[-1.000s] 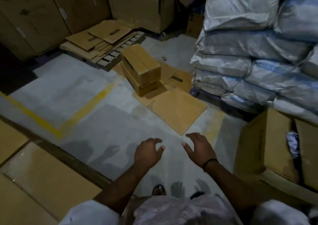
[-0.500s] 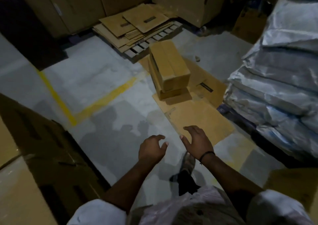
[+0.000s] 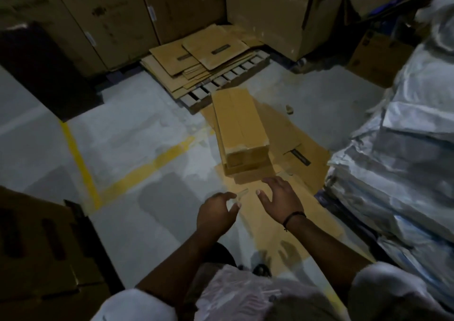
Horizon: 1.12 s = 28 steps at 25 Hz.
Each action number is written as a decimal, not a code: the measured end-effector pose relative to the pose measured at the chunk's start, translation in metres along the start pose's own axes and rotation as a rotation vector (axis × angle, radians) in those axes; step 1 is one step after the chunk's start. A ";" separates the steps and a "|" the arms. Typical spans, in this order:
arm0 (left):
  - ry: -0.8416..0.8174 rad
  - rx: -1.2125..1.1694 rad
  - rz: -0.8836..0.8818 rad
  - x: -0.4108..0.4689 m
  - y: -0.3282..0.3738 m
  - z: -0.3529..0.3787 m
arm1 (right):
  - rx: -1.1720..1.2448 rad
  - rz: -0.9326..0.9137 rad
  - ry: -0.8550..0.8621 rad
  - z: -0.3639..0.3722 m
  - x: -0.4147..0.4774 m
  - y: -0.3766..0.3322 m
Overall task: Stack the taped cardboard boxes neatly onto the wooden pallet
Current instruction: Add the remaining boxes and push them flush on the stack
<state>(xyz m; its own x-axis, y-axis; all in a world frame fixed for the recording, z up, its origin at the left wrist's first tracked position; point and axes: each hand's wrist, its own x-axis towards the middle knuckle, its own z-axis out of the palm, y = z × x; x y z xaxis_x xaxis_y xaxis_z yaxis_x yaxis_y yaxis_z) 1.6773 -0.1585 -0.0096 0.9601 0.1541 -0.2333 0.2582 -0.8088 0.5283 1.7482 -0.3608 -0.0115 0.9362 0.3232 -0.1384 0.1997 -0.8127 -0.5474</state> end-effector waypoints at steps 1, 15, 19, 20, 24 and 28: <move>-0.001 0.009 0.007 0.018 0.002 -0.002 | -0.009 0.009 -0.012 -0.003 0.018 0.007; -0.127 -0.108 -0.331 0.430 -0.087 0.047 | -0.149 0.089 -0.102 0.079 0.415 0.128; -0.148 -0.052 -0.332 0.560 -0.120 0.078 | -0.222 0.148 -0.187 0.118 0.549 0.162; -0.164 -0.007 -0.329 0.587 -0.126 0.084 | -0.226 0.155 -0.190 0.125 0.575 0.166; -0.189 -0.031 -0.391 0.675 -0.151 0.118 | -0.215 0.195 -0.224 0.159 0.658 0.190; -0.175 -0.253 -0.415 0.696 -0.164 0.144 | -0.108 0.245 -0.272 0.186 0.687 0.212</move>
<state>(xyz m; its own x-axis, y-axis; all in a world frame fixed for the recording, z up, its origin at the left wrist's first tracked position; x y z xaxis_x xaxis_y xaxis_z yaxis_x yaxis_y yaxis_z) 2.2876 -0.0002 -0.3765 0.7448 0.3183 -0.5865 0.6521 -0.5336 0.5385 2.3803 -0.2211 -0.3761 0.8517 0.2184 -0.4763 0.0226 -0.9235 -0.3830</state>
